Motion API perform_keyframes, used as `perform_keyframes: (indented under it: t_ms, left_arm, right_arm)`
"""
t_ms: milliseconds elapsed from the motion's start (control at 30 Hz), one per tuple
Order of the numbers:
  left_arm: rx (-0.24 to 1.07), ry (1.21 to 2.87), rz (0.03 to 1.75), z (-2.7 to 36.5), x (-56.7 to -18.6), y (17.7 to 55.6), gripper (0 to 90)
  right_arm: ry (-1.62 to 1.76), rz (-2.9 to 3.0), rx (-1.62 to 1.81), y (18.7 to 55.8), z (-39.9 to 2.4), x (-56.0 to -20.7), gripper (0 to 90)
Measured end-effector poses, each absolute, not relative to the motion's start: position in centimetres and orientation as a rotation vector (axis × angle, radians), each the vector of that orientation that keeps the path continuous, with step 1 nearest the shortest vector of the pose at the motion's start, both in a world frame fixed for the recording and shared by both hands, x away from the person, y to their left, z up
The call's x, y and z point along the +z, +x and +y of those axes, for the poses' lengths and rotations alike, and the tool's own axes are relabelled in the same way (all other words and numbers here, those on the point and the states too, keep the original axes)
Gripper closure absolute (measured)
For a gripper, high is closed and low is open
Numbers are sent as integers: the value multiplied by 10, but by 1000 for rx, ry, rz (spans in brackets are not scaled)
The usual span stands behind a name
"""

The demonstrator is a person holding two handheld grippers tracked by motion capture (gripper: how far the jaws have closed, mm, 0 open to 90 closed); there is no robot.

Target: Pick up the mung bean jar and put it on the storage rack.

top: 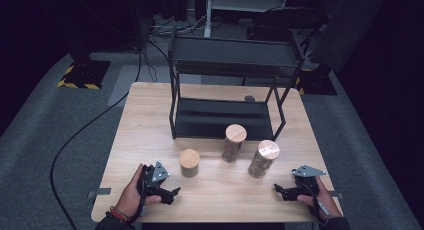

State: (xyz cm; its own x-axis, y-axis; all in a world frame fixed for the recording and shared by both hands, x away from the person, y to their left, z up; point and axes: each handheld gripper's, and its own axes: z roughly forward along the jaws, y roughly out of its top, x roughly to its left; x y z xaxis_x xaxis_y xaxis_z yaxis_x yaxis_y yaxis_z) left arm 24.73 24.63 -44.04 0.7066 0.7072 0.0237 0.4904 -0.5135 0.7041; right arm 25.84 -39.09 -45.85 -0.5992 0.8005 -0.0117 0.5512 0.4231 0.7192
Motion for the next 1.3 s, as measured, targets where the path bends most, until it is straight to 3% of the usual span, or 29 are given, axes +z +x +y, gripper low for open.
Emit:
perform_keyframes:
  t_ms: [1300]
  left_arm:
    - [404,2167,851,227,-430,274,21]
  right_arm:
    - [1155,2332,982,259,-391,-459,0]
